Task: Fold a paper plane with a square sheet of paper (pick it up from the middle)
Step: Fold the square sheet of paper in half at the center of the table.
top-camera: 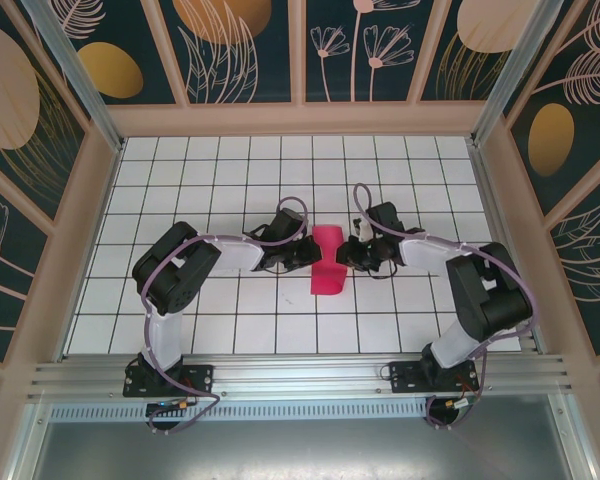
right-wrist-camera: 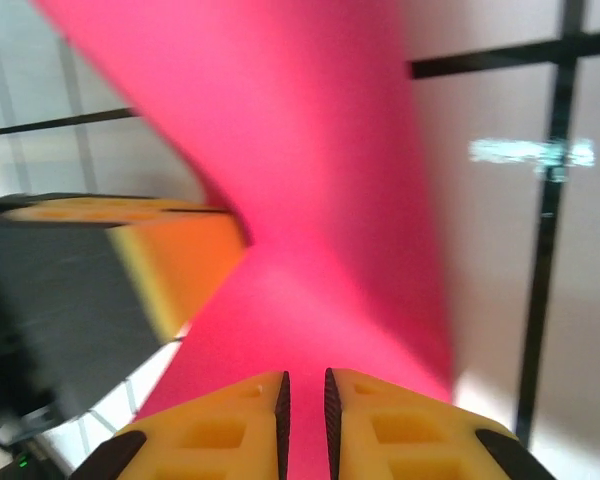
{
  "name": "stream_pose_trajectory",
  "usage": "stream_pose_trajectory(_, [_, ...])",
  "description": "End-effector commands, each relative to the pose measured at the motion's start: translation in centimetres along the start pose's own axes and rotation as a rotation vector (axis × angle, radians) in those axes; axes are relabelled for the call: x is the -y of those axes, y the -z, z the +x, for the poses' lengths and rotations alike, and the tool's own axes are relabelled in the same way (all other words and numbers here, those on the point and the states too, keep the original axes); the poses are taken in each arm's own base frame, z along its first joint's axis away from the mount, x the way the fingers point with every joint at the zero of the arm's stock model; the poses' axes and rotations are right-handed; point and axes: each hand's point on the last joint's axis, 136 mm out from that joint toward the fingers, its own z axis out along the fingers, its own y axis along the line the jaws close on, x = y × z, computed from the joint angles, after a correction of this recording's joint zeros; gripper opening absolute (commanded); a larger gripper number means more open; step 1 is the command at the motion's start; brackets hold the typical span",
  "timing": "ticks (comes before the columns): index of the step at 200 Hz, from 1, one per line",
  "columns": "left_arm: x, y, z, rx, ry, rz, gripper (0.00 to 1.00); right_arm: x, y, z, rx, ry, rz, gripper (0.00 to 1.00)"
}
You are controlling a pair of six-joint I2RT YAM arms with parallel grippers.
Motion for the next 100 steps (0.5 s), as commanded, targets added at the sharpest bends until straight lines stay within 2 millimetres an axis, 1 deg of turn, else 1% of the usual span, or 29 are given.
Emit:
stream_pose_trajectory(1, [-4.0, -1.6, 2.4, -0.067, 0.005, -0.124, 0.11, -1.6, 0.9, 1.1, -0.025, 0.008, -0.083, 0.21])
stream_pose_trajectory(18, [-3.9, -1.7, 2.5, -0.067, 0.005, -0.124, 0.11, -1.4, 0.4, 2.1, -0.052, -0.005, -0.102, 0.20])
stream_pose_trajectory(33, [-3.9, -1.6, 2.5, -0.068, 0.005, -0.122, 0.11, -0.6, -0.1, 2.7, -0.063, -0.023, -0.081, 0.20])
stream_pose_trajectory(77, [-4.0, -1.7, 2.5, -0.069, 0.005, -0.127, 0.11, 2.7, -1.8, 4.7, -0.118, -0.069, -0.009, 0.20])
stream_pose_trajectory(82, [-4.0, -1.7, 2.5, -0.070, 0.002, -0.127, 0.11, 3.3, -2.0, 4.9, -0.124, -0.076, 0.014, 0.20])
stream_pose_trajectory(100, [-3.9, -1.7, 2.4, -0.066, 0.002, -0.127, 0.11, 4.7, -2.2, 5.2, -0.130, -0.087, 0.078, 0.20])
